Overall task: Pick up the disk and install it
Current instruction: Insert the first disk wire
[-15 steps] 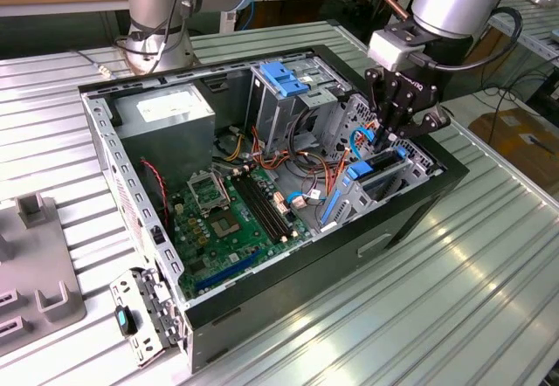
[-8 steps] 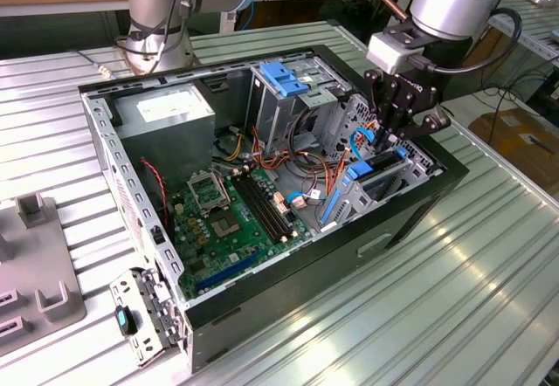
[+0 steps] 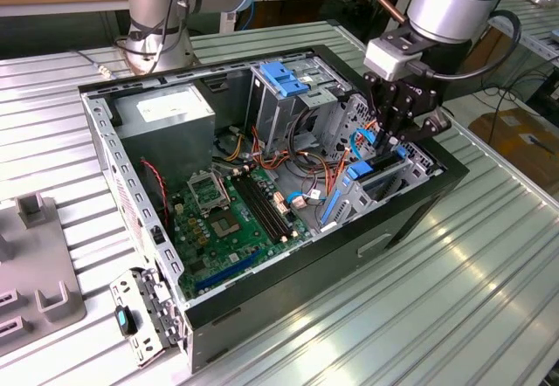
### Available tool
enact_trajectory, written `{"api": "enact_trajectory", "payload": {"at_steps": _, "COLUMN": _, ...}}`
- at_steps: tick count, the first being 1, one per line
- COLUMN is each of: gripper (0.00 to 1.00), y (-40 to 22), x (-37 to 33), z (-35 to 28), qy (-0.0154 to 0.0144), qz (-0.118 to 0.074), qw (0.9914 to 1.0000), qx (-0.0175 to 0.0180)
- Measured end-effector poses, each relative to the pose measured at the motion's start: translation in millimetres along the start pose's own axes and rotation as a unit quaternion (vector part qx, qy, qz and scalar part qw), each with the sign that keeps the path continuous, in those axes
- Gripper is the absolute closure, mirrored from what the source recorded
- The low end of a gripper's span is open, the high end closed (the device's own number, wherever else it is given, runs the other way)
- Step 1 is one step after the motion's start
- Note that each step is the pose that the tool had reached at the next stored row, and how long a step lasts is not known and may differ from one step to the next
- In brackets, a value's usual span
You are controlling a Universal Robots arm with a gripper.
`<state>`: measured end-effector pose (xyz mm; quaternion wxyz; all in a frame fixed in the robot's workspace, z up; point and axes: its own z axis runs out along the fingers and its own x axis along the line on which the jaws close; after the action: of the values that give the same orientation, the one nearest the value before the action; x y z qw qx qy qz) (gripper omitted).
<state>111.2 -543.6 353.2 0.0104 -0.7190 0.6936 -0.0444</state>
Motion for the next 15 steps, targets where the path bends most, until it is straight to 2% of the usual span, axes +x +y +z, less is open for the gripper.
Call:
{"api": "enact_trajectory", "payload": {"at_steps": 8, "gripper": 0.84, "y": 0.3, "x": 0.2, "z": 2.1, "qy": -0.0017, "qz": -0.023, "qw": 0.99974, "qx": 0.0011}}
{"api": "enact_trajectory", "payload": {"at_steps": 15, "gripper": 0.84, "y": 0.4, "x": 0.7, "z": 2.2, "qy": -0.0022, "qz": -0.028, "qw": 0.99959, "qx": 0.0014}}
